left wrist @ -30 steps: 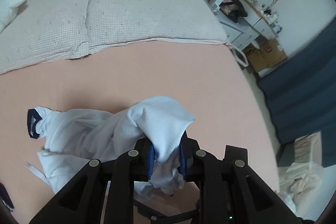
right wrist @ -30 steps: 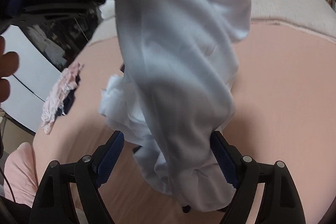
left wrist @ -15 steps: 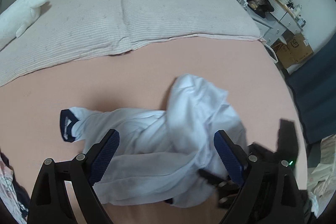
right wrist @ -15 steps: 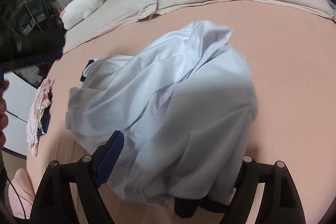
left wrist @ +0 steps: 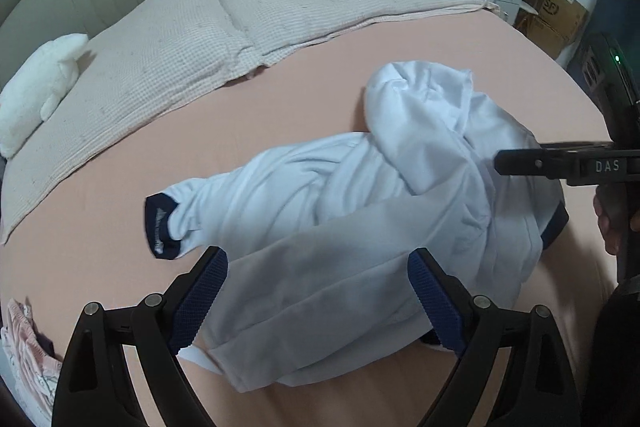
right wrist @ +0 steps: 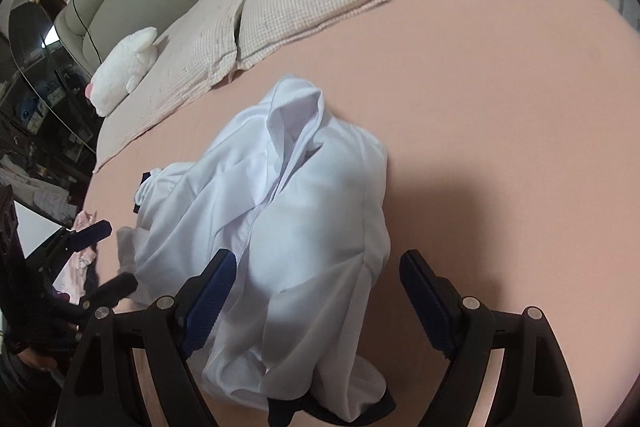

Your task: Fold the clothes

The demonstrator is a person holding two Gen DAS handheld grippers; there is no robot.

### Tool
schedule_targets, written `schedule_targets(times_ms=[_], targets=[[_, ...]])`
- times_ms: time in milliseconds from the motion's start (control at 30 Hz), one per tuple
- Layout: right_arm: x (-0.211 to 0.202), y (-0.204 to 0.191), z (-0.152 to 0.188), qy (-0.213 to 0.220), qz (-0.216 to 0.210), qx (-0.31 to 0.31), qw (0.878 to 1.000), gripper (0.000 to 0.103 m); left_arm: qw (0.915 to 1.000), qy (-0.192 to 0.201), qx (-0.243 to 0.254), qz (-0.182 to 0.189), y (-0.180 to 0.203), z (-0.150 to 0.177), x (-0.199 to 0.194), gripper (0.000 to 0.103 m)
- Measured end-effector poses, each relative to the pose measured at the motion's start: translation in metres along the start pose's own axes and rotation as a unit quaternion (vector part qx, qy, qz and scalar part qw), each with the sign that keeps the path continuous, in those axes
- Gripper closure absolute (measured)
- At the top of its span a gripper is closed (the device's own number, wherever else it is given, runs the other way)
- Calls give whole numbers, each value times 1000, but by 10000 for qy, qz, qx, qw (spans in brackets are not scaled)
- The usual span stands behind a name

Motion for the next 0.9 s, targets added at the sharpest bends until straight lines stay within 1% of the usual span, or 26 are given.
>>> schedule_targets(times_ms=[67,100,167,233,300,333,367,400,433,467,500,533,600,700,767,800,833,867,900], targets=[[-4,-1,0,245,280,-206,9991,19,9996,235,-137,-43,8,0,0,11],[-4,-3,1,222,293,-330,9988,19,9993,284,-220,-96,11,0,1,11],[-1,-7,3,123,242,-485,9985,19,9991,248,-333,-35,19,-1,8,11],[4,-10,6,-21,117,-497,9987,19,9991,82,-406,-33,25,-1,20,12],[8,-13,9,-156,-9,-463,9988,19,9986,-97,-519,20,29,1,32,33],[9,-11,10,-197,1,-460,9987,19,9981,-218,-574,11,29,3,37,35],[9,-9,10,-237,13,-456,9987,19,9974,-344,-629,-4,29,6,42,39],[11,-9,11,-288,82,-501,9983,19,9973,-375,-637,29,30,7,44,43],[13,-8,12,-338,151,-547,9978,19,9972,-395,-638,68,31,8,45,45],[15,-7,13,-388,221,-592,9972,19,9970,-414,-640,107,31,9,47,49],[16,-6,14,-420,193,-592,9972,19,9974,-448,-564,85,32,9,47,51],[17,-5,15,-452,163,-590,9971,19,9971,-457,-604,113,31,10,47,53],[17,-3,16,-489,119,-572,9971,19,9962,-467,-715,184,29,10,47,63],[15,0,18,-503,81,-525,9973,19,9945,-463,-887,310,26,12,46,76],[14,1,20,-503,-8,-485,9976,21,9938,-438,-947,384,25,17,48,80],[15,-1,21,-508,-38,-509,9974,28,9939,-432,-936,395,26,18,49,82],[16,-1,22,-490,-32,-501,9975,42,9939,-422,-941,395,26,20,49,83],[16,0,23,-480,-32,-440,9979,50,9939,-412,-947,394,26,22,49,86],[17,0,22,-470,-45,-347,9983,63,9941,-400,-940,352,26,21,48,88]])
Point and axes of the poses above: each gripper's, at about its wrist camera, not at the fingertips, and x roughly the way its jaws point, y to its right, z to its underside, the point moved 3 cm from there along x, roughly the way its jaws point, and after that the axes turned 6 degrees about y, right-handed, at the moved point
